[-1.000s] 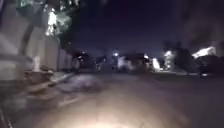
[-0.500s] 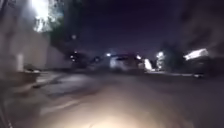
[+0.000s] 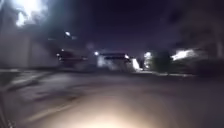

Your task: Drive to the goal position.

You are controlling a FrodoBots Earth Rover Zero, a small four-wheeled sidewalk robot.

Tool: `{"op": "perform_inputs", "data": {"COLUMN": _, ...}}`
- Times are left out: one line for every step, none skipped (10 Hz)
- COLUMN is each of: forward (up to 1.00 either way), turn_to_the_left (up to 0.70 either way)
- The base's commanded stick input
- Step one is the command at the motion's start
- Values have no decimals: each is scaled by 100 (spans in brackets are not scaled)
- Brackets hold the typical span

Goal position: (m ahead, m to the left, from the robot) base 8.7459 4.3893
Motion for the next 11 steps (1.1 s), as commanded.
{"op": "perform_inputs", "data": {"forward": 70, "turn_to_the_left": 0}}
{"op": "perform_inputs", "data": {"forward": 70, "turn_to_the_left": 0}}
{"op": "perform_inputs", "data": {"forward": 70, "turn_to_the_left": 0}}
{"op": "perform_inputs", "data": {"forward": 70, "turn_to_the_left": 0}}
{"op": "perform_inputs", "data": {"forward": 70, "turn_to_the_left": 0}}
{"op": "perform_inputs", "data": {"forward": 70, "turn_to_the_left": 0}}
{"op": "perform_inputs", "data": {"forward": 70, "turn_to_the_left": 0}}
{"op": "perform_inputs", "data": {"forward": 70, "turn_to_the_left": 0}}
{"op": "perform_inputs", "data": {"forward": 70, "turn_to_the_left": 0}}
{"op": "perform_inputs", "data": {"forward": 70, "turn_to_the_left": 0}}
{"op": "perform_inputs", "data": {"forward": 70, "turn_to_the_left": 0}}
